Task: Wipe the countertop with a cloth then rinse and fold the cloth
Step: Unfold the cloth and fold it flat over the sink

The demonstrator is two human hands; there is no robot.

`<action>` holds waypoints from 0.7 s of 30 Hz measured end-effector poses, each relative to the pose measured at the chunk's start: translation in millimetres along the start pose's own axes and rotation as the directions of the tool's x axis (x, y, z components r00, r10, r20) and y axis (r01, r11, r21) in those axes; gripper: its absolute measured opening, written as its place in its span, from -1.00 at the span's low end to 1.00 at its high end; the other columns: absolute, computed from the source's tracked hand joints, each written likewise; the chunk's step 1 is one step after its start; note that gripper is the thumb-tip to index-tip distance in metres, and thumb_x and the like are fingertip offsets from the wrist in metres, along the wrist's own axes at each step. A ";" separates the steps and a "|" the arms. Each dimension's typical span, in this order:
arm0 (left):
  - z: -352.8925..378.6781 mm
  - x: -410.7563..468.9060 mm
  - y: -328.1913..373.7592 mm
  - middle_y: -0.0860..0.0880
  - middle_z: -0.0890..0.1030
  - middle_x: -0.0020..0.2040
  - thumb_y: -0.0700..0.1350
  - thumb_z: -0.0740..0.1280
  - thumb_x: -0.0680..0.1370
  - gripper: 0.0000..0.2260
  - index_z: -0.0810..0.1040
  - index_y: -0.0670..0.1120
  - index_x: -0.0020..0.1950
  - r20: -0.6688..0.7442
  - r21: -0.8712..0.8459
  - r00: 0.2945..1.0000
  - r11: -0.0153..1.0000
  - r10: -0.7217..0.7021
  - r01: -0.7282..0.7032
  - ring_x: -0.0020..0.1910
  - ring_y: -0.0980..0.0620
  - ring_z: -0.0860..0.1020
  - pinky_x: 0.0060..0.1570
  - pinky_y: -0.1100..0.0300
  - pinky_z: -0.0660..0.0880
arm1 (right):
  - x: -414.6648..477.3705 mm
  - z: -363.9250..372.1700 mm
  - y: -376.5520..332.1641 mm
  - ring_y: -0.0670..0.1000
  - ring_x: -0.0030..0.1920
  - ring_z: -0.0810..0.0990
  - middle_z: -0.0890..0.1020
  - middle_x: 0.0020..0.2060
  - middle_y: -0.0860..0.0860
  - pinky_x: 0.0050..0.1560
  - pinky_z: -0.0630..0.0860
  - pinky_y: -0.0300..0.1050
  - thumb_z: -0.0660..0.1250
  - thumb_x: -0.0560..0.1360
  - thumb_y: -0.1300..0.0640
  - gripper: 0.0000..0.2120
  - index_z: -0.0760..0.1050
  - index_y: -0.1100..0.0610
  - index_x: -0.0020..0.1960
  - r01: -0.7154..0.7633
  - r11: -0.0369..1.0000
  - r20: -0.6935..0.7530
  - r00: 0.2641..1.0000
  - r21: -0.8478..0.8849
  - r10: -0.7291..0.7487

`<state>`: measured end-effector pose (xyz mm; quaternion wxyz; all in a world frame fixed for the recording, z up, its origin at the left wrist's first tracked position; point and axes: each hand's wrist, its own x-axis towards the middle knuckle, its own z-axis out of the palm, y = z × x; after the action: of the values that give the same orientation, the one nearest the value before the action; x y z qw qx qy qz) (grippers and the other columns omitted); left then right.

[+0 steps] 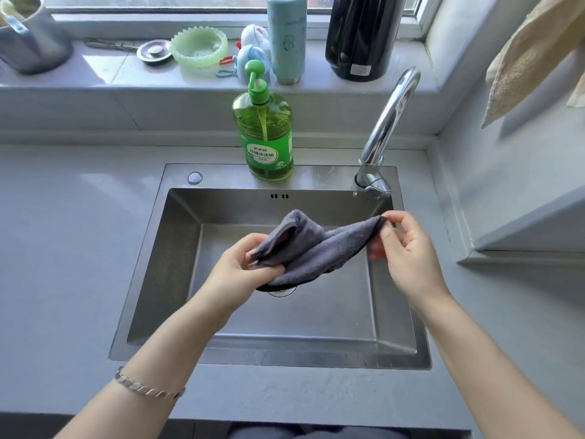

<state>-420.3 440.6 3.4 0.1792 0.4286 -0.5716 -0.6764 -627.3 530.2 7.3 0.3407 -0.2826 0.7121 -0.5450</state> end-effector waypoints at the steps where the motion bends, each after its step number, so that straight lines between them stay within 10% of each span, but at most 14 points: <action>1: -0.6 -1.7 0.5 0.02 0.62 -0.24 -0.23 0.39 0.27 -0.75 0.53 -0.05 -0.08 0.040 0.005 0.999 1.000 -0.017 0.017 -0.24 0.10 0.55 -0.23 0.36 0.46 | 0.1 0.9 -0.9 -0.09 -0.30 0.54 0.54 -0.31 0.04 -0.19 0.52 -0.20 0.13 0.57 0.25 -0.77 0.40 -0.04 -0.16 -0.019 0.999 0.007 1.000 0.031 0.019; 9: 8.0 -3.9 -5.0 -0.10 0.63 0.05 -0.21 0.35 0.43 -0.75 0.53 -0.07 0.10 -0.003 -0.103 0.956 0.951 -0.293 0.291 0.06 -0.09 0.58 0.00 0.06 0.54 | -7.7 -3.5 -18.8 -0.06 -0.41 0.46 0.51 -0.39 -0.01 -0.34 0.33 -0.15 0.06 0.54 0.25 -0.73 0.44 0.08 -0.25 -0.275 0.879 0.221 0.955 0.391 0.201; 15: 17.2 18.0 -10.7 -0.11 0.55 -0.19 -0.30 0.06 0.58 -0.75 0.45 -0.02 -0.04 -0.237 -0.410 0.875 0.860 -0.422 0.303 -0.27 -0.07 0.52 -0.36 0.15 0.58 | -8.1 -7.9 -19.3 -0.19 -0.29 0.55 0.60 -0.38 -0.15 -0.21 0.48 -0.40 0.38 0.40 0.32 -0.77 0.50 0.02 -0.29 -0.015 0.991 0.200 0.980 0.134 -0.013; 21: 11.3 16.6 -9.9 -0.02 0.56 -0.21 -0.01 0.29 0.52 -0.75 0.36 0.11 0.17 -0.184 -0.118 0.857 0.877 -0.480 0.466 -0.30 0.04 0.50 -0.32 0.19 0.45 | -2.3 -31.8 -13.0 -0.24 -0.14 0.60 0.64 -0.16 -0.16 -0.06 0.48 -0.47 0.30 0.43 0.41 -0.64 0.53 -0.07 -0.14 0.140 0.988 0.182 0.975 -0.067 -0.125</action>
<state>-436.2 438.3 -12.2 0.0810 0.6178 -0.4030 -0.6704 -650.7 547.4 25.9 0.3542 -0.3902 0.6794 -0.5105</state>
